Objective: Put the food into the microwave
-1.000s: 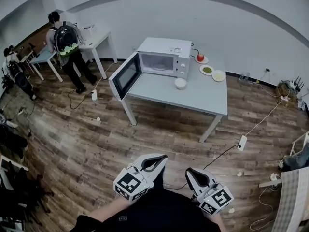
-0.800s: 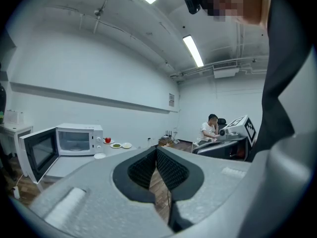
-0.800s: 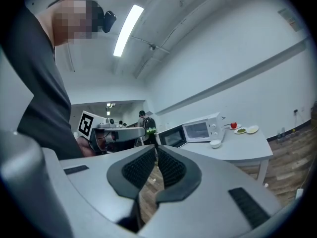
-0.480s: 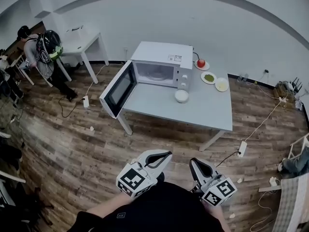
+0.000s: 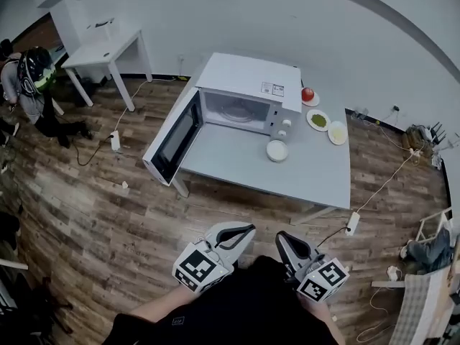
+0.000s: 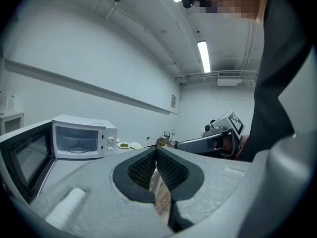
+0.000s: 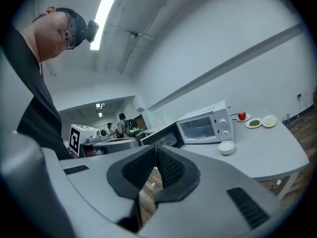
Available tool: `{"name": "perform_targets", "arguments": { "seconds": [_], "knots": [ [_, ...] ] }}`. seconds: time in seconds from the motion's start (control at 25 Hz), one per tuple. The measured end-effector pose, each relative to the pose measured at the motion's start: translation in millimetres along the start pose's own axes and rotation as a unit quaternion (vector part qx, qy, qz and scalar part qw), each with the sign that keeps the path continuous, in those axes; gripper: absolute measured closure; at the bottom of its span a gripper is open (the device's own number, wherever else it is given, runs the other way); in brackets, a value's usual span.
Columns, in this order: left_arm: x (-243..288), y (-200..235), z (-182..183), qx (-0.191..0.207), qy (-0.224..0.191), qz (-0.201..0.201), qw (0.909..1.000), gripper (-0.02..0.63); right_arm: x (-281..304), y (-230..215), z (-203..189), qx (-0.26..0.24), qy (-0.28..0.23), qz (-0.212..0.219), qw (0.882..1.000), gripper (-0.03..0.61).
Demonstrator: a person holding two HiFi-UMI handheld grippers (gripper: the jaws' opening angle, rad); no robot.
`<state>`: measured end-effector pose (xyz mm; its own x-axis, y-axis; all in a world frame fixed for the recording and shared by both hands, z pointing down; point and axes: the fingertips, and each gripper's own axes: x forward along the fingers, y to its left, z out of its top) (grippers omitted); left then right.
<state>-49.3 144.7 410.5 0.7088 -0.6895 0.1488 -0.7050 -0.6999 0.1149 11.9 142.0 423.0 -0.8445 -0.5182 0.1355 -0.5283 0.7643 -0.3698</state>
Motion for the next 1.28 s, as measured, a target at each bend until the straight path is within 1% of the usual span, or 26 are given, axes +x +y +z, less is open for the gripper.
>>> {"name": "perform_targets", "arguments": {
  "seconds": [0.12, 0.24, 0.44, 0.56, 0.68, 0.88, 1.0, 1.16, 1.28],
  "knots": [
    [7.8, 24.9, -6.2, -0.018, 0.005, 0.008, 0.9998, 0.606, 25.7, -5.1, 5.5, -0.008, 0.014, 0.019, 1.0, 0.558],
    [21.0, 46.6, -6.0, -0.021, 0.009, 0.016, 0.9996, 0.606, 43.8, -19.8, 12.3, -0.007, 0.019, 0.032, 0.999, 0.558],
    [56.8, 75.4, -3.2, -0.019, 0.024, 0.025, 0.9992, 0.606, 65.3, -61.8, 30.9, 0.002, 0.013, 0.038, 0.999, 0.558],
    [81.7, 88.9, 4.8, -0.013, 0.027, 0.03, 0.9991, 0.606, 76.5, -89.6, 45.3, 0.009, 0.011, 0.046, 0.999, 0.558],
    [107.3, 104.5, 13.9, -0.006, 0.029, 0.039, 0.9988, 0.606, 86.1, -114.6, 61.0, 0.004, 0.012, 0.058, 0.998, 0.558],
    [156.7, 125.8, 23.1, -0.014, 0.036, 0.051, 0.998, 0.606, 88.0, -169.5, 85.8, 0.012, -0.001, 0.06, 0.998, 0.558],
    [182.8, 137.1, 31.9, -0.008, 0.043, 0.064, 0.997, 0.606, 86.2, -200.4, 97.5, 0.021, -0.01, 0.065, 0.998, 0.558],
    [210.6, 145.9, 39.9, 0.006, 0.053, 0.074, 0.9959, 0.606, 83.7, -227.7, 104.8, 0.022, -0.014, 0.073, 0.997, 0.558],
    [223.6, 150.9, 38.8, 0.019, 0.061, 0.068, 0.9957, 0.606, 85.9, -240.4, 102.7, 0.032, -0.013, 0.074, 0.997, 0.558]
  ]
}}
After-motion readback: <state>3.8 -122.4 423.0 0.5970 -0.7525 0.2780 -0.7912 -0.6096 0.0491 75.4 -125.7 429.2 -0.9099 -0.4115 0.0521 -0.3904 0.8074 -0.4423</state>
